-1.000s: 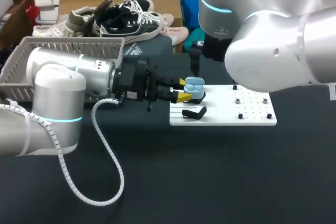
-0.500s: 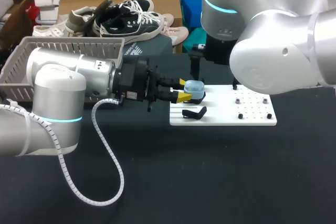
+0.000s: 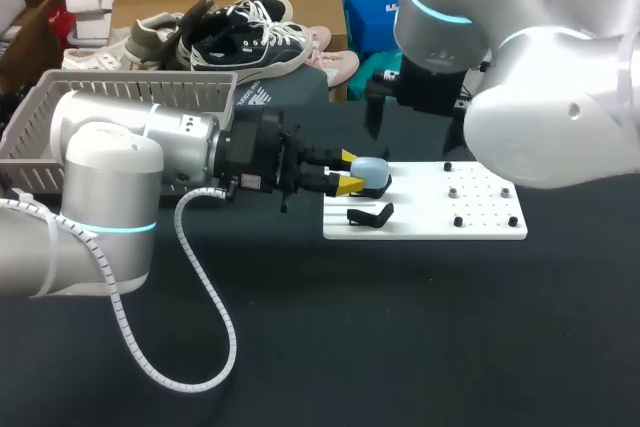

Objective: Pick up each earbud case from the left stands, insert the matching earbuds, close the lid, and place the case in the box.

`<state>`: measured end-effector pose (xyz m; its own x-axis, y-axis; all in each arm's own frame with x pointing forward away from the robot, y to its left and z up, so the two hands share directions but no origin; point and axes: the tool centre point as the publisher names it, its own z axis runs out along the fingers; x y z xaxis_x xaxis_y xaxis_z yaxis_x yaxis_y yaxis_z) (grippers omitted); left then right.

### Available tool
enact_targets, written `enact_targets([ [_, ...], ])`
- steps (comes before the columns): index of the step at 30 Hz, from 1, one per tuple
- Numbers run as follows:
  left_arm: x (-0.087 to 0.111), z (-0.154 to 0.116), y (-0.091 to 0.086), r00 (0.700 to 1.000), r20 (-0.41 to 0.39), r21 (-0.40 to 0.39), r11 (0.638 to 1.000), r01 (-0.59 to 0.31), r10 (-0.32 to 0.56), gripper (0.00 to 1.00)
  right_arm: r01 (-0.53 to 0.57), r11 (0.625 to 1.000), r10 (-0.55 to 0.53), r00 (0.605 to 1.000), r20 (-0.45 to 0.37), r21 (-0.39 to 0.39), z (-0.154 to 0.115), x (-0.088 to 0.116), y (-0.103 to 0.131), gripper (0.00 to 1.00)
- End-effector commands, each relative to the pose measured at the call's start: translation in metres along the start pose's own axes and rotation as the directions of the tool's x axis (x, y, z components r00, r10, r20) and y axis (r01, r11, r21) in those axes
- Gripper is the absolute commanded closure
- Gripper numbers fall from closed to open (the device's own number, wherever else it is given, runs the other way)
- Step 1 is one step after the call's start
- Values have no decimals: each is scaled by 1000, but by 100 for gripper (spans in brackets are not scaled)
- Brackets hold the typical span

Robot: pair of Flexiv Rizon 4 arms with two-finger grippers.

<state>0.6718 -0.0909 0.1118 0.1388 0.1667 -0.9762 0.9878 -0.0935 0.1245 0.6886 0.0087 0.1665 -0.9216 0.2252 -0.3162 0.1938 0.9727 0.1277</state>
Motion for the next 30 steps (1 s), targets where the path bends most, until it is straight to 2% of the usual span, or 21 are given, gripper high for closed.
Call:
enact_targets([
  [1, -6, -14, -1, 1000, 5, -13, 1000, 15, -15, 100, -18, 997, 27, 993, 111, -75, -10, 13, -25, 0],
  [8, -15, -47, -1, 998, 4, -81, 995, 59, -59, 100, -25, 997, 34, 993, 113, -80, -10, 13, -27, 0],
  [17, -10, -100, 0, 990, -113, -261, 964, 53, -85, 100, -25, 997, 34, 993, 113, -80, -10, 13, -27, 0],
  [25, 3, -156, 16, 971, -179, -500, 865, 50, -160, 100, -25, 997, 34, 993, 113, -80, -10, 13, -27, 0],
  [28, 11, -177, 26, 967, -164, -581, 812, 65, -195, 100, -25, 997, 34, 993, 113, -80, -10, 13, -27, 0],
  [30, 16, -190, 32, 958, -187, -631, 774, 50, -215, 100, -25, 997, 34, 993, 113, -80, -10, 13, -27, 0],
])
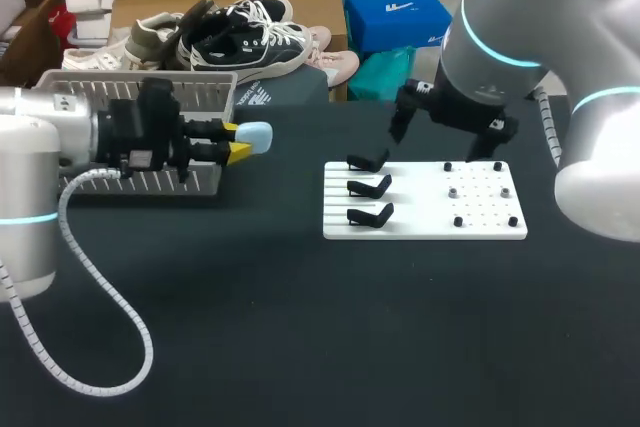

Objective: Pick up each earbud case from the left stands, insert the matching earbuds, close the lid, and place the case in the box.

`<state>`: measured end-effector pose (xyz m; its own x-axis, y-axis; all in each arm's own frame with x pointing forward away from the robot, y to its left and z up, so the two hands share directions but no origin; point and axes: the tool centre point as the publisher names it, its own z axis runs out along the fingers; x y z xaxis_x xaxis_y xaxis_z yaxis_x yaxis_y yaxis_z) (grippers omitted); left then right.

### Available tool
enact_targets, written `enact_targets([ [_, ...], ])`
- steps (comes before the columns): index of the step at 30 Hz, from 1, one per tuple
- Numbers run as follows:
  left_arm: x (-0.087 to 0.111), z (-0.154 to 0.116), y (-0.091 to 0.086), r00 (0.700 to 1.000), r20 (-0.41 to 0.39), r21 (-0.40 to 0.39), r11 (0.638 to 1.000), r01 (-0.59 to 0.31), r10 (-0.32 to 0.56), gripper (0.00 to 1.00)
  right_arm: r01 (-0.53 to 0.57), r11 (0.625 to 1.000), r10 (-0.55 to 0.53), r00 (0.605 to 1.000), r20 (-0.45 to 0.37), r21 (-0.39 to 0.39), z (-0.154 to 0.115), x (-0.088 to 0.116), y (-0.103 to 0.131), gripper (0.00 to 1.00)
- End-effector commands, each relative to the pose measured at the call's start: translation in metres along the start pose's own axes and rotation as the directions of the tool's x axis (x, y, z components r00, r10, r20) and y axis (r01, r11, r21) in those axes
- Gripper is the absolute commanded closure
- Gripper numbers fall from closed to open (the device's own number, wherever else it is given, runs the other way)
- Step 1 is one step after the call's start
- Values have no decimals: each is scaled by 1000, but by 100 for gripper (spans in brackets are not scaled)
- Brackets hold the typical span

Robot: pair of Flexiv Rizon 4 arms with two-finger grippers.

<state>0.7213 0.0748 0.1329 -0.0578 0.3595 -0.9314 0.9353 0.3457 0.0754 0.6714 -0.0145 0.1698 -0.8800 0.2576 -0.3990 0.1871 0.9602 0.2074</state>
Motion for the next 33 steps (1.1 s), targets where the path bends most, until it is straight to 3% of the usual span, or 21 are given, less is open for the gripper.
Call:
enact_targets([
  [1, 9, -22, 9, 1000, -17, -278, 961, 9, -14, 100, -4, 1000, 4, 1000, 19, -1, -1, 4, -2, 0],
  [8, 33, -41, 49, 991, -76, -454, 889, 61, -108, 100, -4, 1000, 4, 1000, 19, -1, -1, 4, -2, 0],
  [12, 40, -42, 82, 984, -92, -530, 844, 82, -153, 100, -4, 1000, 4, 1000, 19, -1, -1, 4, -2, 0],
  [22, 60, -34, 132, 964, -106, -591, 795, 135, -243, 100, -4, 1000, 4, 1000, 19, -1, -1, 4, -2, 0],
  [28, 62, -29, 139, 960, -101, -577, 802, 157, -260, 100, -4, 1000, 4, 1000, 19, -1, -1, 4, -2, 0],
  [29, 61, -29, 139, 961, -101, -577, 802, 154, -257, 80, -4, 1000, 4, 1000, 19, -1, -1, 4, -2, 0],
  [30, 60, -29, 137, 962, -101, -577, 803, 153, -255, 53, -4, 1000, 4, 1000, 19, -1, -1, 4, -2, 0],
  [31, 59, -29, 135, 962, -101, -576, 804, 151, -253, 4, -4, 1000, 4, 1000, 19, -1, -1, 4, -2, 0],
  [33, 58, -29, 130, 964, -108, -568, 811, 140, -242, 0, -4, 1000, 4, 1000, 19, -1, -1, 4, -2, 0],
])
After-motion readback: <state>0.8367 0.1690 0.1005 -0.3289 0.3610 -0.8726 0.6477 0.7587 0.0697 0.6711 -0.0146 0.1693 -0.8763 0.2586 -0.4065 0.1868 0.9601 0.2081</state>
